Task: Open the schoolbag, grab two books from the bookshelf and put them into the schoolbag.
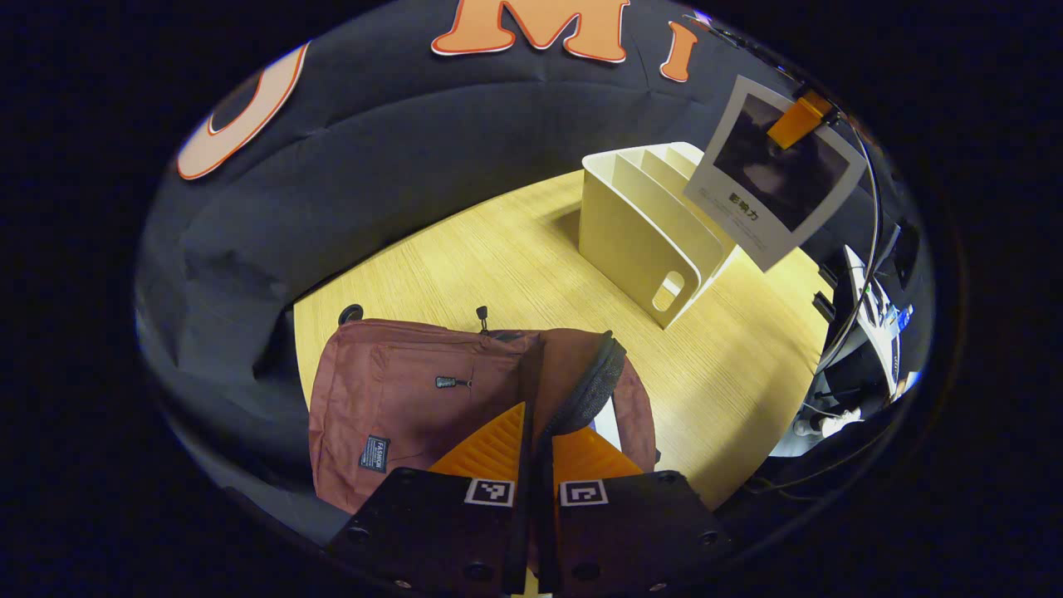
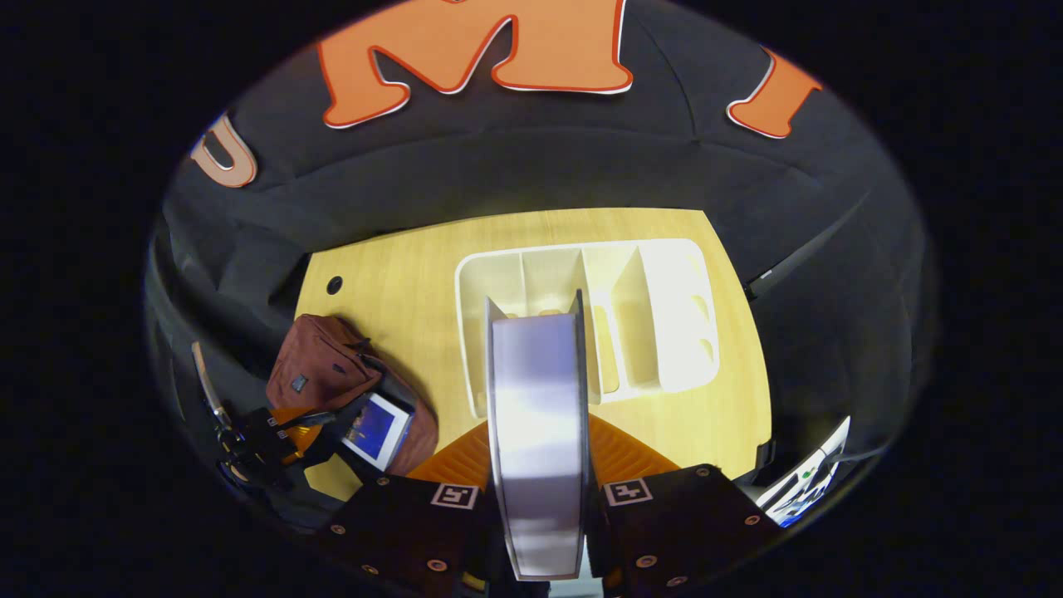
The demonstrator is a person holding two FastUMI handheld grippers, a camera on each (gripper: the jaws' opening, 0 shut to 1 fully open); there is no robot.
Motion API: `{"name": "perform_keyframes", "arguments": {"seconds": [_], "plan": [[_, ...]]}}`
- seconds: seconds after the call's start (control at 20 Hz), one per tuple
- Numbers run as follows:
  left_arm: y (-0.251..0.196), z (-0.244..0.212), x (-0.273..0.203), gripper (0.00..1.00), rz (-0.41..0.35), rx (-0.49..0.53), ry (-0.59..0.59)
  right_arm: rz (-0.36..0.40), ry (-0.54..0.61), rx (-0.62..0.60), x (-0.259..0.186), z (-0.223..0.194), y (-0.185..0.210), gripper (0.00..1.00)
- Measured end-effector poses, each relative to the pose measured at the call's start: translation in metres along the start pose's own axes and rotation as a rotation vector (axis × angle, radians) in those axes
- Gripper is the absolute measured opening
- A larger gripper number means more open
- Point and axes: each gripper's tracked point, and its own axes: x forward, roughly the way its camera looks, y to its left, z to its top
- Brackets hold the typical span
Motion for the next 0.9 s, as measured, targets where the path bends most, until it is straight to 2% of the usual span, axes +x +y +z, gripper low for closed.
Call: {"name": "perform_keyframes", "arguments": {"seconds": [0.2,0.5,0.75,0.9], "plan": [[-0.002,-0.006,-0.002,0.06,-0.021,0.012,-0.016,0.04,-0.017,0.041,-0.011,-0.035,0.031,0.4],[-0.003,-0.011,-0.012,0.06,-0.042,0.036,-0.044,0.119,-0.015,0.139,-0.002,-0.085,0.075,0.4],[-0.004,-0.014,-0.018,0.06,-0.06,0.039,-0.06,0.247,-0.052,0.298,0.014,-0.108,0.12,0.4],[-0.005,-0.013,-0.022,0.06,-0.064,0.041,-0.073,0.35,-0.051,0.414,0.032,-0.12,0.152,0.39]]}}
